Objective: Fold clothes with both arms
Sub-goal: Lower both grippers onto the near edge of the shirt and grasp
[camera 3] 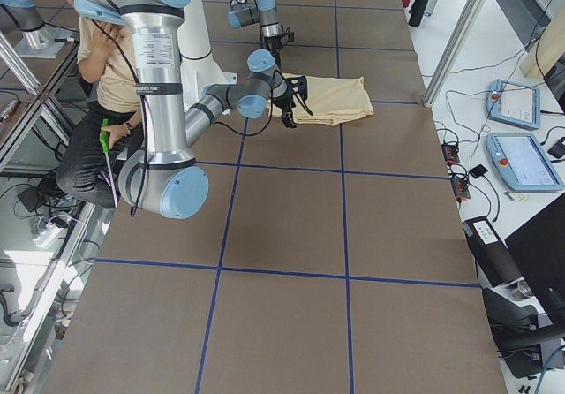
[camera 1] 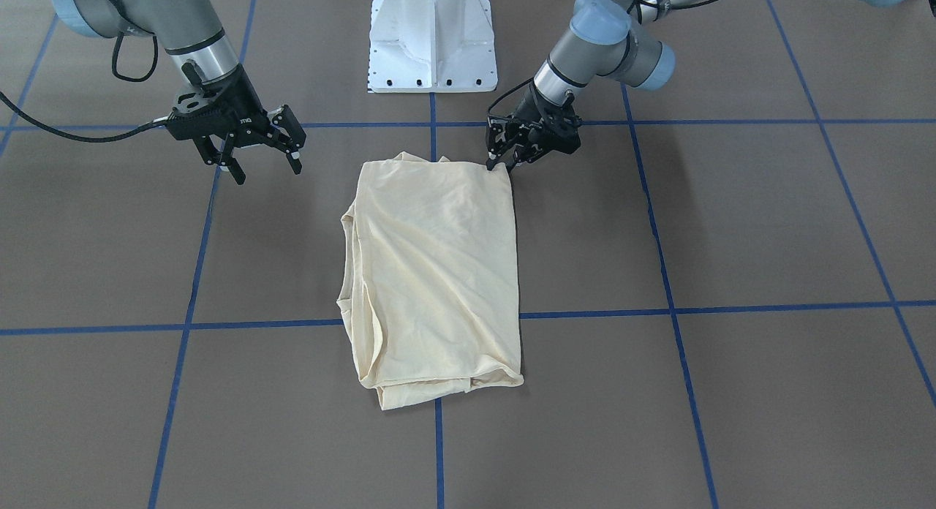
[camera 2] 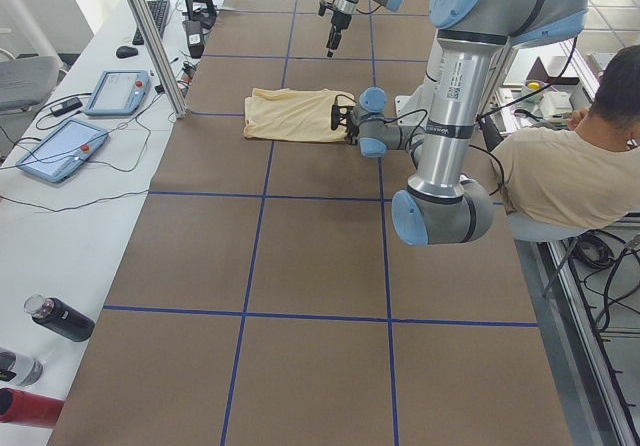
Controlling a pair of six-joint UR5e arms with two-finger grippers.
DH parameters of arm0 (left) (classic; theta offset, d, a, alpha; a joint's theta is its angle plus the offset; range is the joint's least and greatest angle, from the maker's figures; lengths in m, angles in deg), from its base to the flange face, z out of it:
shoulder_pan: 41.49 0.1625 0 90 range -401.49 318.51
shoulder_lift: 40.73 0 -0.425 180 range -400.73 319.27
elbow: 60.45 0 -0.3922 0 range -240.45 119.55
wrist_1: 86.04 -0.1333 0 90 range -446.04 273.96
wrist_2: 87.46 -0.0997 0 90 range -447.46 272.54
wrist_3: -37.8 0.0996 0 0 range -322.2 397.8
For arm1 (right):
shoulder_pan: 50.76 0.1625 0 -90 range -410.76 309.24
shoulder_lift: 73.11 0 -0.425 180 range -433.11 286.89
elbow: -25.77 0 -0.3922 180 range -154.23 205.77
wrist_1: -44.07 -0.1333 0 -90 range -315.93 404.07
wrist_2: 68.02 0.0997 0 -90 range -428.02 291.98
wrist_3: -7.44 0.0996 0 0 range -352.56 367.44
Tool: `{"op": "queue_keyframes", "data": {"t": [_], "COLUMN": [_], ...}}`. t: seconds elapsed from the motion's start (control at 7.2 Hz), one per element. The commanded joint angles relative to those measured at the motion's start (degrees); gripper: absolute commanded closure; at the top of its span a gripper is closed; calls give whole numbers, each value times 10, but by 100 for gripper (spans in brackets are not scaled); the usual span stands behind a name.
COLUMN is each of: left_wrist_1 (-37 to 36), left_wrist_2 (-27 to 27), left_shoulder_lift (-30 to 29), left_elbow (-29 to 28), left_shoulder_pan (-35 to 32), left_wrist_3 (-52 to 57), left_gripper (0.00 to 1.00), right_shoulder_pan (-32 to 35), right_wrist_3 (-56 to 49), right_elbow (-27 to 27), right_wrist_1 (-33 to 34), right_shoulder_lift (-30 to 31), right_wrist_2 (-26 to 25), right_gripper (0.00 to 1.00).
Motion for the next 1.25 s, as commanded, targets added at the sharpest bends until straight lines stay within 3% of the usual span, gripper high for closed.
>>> {"op": "queue_keyframes", "data": {"t": [0.0,0.28,0.69,1.11], "left_wrist_1": [0,0,0,0], "left_wrist_2": [-1,-1,-1,0], "left_shoulder_lift": [-1,-3,-4,-4], "left_elbow": [2,2,2,2], "left_shoulder_pan": [0,0,0,0], "left_wrist_3": [0,0,0,0], "left_gripper": [100,100,100,100], "right_shoulder_pan": [-11,-59,-118,-126], "right_wrist_3": [66,149,250,247], "right_elbow": [-35,-44,-111,-138], "right_wrist_1": [8,101,113,113], "right_shoulder_lift": [-39,-111,-166,-167], "right_wrist_2": [-25,-86,-178,-197], "right_gripper": [0,2,9,10]}}
